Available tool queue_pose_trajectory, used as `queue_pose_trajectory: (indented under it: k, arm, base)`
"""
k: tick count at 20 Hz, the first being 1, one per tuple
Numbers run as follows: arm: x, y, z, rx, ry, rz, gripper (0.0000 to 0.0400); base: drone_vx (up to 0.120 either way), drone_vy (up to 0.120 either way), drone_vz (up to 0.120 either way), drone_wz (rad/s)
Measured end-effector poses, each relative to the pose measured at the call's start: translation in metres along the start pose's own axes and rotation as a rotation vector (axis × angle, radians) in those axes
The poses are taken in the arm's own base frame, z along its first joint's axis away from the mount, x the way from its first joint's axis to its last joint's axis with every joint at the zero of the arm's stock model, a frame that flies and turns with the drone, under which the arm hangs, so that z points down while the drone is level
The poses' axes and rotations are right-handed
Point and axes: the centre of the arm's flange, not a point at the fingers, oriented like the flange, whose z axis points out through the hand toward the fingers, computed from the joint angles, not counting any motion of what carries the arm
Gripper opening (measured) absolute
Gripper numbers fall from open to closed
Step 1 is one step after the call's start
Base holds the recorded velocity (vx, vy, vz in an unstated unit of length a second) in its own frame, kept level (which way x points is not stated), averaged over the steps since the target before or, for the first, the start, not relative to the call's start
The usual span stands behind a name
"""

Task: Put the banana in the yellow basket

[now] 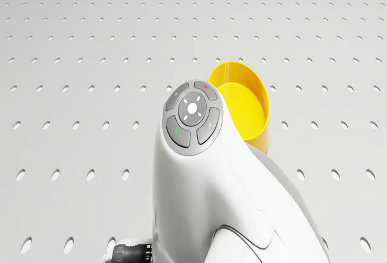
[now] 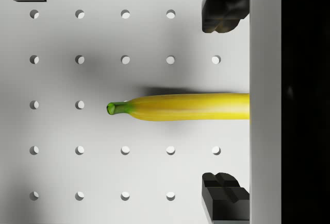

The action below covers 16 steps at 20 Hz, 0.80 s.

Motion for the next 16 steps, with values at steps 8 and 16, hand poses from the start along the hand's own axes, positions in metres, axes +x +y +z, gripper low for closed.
queue_pose_trajectory:
  k: [8,16]
  arm:
    - [0.0,0.0,0.0,0.0,0.0,0.0,0.04]
    - [0.0,0.0,0.0024,0.0,0.0,0.0,0.04]
  base:
    - [0.055,0.0,-0.07,0.0]
    - [0.0,0.0,-0.095,0.0]
